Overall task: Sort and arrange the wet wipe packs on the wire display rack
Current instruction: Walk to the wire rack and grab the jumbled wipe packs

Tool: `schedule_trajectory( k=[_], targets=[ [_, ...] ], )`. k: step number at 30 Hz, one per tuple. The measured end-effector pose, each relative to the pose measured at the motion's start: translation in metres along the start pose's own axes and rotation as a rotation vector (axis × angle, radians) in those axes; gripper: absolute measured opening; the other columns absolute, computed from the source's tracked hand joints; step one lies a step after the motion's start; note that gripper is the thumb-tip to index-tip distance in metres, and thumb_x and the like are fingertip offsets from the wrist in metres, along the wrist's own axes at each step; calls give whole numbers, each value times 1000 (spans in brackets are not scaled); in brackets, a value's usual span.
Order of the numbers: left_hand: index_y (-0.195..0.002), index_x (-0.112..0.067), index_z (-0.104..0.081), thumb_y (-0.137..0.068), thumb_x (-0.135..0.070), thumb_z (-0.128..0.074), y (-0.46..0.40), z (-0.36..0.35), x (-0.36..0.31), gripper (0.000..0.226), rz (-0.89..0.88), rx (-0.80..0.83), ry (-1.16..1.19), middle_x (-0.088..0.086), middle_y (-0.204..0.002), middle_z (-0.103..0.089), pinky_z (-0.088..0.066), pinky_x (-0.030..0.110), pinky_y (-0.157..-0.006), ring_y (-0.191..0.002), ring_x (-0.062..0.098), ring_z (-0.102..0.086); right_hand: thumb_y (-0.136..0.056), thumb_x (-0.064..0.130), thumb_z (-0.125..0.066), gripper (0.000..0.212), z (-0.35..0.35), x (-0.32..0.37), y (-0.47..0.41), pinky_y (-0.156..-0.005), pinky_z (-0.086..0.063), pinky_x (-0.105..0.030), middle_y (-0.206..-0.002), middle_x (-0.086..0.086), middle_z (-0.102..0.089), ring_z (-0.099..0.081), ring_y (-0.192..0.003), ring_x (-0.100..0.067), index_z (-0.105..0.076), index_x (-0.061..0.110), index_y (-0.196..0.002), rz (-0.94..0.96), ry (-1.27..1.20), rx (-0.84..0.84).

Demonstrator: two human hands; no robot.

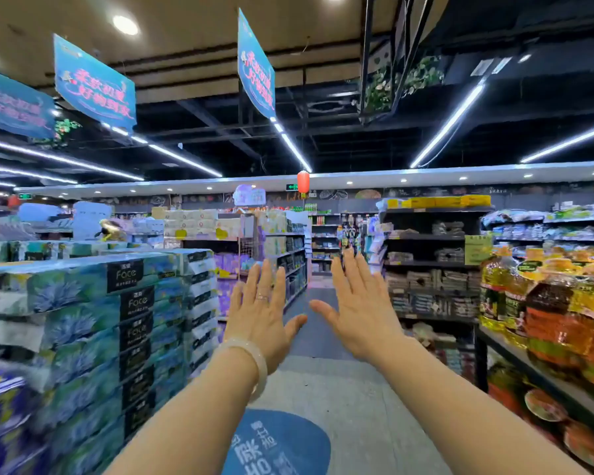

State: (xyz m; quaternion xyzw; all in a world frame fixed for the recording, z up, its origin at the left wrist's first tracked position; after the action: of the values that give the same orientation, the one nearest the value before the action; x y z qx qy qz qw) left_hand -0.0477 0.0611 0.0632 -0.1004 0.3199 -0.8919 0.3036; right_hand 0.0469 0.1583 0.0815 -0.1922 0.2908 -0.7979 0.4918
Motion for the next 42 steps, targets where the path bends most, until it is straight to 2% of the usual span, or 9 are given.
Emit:
schedule_trajectory(
  k=[4, 7, 11, 20, 26, 34, 42],
  targets=[
    [-145, -17, 23, -91, -61, -24, -26, -74, 4, 84, 1, 81, -46, 4, -153, 33, 10, 43, -117, -143, 24, 27, -71, 72, 5, 93, -64, -26, -20, -116, 12, -39, -156, -5, 24, 23, -143, -20, 15, 18, -146, -22, -16, 50],
    [-146, -17, 21, -91, -60, -28, -63, -132, 6, 85, 3, 106, -53, 6, -155, 31, 9, 43, -117, -143, 25, 26, -85, 66, -13, 82, -121, -54, -51, -115, 12, -39, -156, -5, 24, 23, -143, -21, 15, 18, -146, -22, -25, 66],
    [-147, -17, 18, -91, -60, -27, -143, -198, 5, 84, 14, 131, -56, 6, -156, 27, 7, 44, -117, -144, 25, 23, -90, 61, -19, 79, -189, -96, -120, -116, 9, -40, -156, -6, 21, 20, -144, -22, 12, 16, -147, -3, -28, 98],
    [-148, -16, 13, -90, -60, -29, -305, -331, 26, 84, 49, 152, -52, 8, -157, 24, 3, 44, -118, -145, 25, 20, -89, 63, -20, 80, -334, -172, -268, -117, 5, -43, -157, -5, 18, 16, -145, -21, 10, 16, -147, 16, -80, 181],
    [-149, -17, 12, -90, -60, -30, -408, -456, 50, 84, 60, 182, -47, 8, -158, 22, 2, 45, -118, -146, 26, 19, -89, 63, -20, 80, -451, -228, -372, -117, 4, -43, -158, -5, 16, 15, -145, -21, 8, 17, -148, 8, -86, 187],
    [-149, -16, 9, -90, -61, -30, -620, -607, 85, 84, 46, 186, -29, 10, -158, 19, 2, 44, -118, -146, 27, 16, -90, 61, -24, 78, -609, -298, -568, -117, 2, -43, -158, -5, 15, 14, -145, -22, 5, 17, -148, -41, -142, 235],
    [-148, -17, 14, -90, -60, -30, -776, -786, 128, 84, 57, 270, -17, 8, -157, 23, 3, 44, -118, -145, 26, 20, -90, 61, -23, 78, -775, -379, -730, -117, 3, -42, -158, -6, 14, 13, -145, -22, 5, 17, -148, -54, -131, 265]
  ],
)
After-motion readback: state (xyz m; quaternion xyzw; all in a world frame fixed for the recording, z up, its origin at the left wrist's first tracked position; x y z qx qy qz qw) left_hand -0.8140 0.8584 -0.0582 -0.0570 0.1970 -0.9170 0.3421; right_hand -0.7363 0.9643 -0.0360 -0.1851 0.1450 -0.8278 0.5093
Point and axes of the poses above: each hand's wrist, its own y-axis away from the middle knuckle, its own z-axis out of the back of the hand, x = y × z, the point moved 10 cm from there along -y, towards the middle knuckle
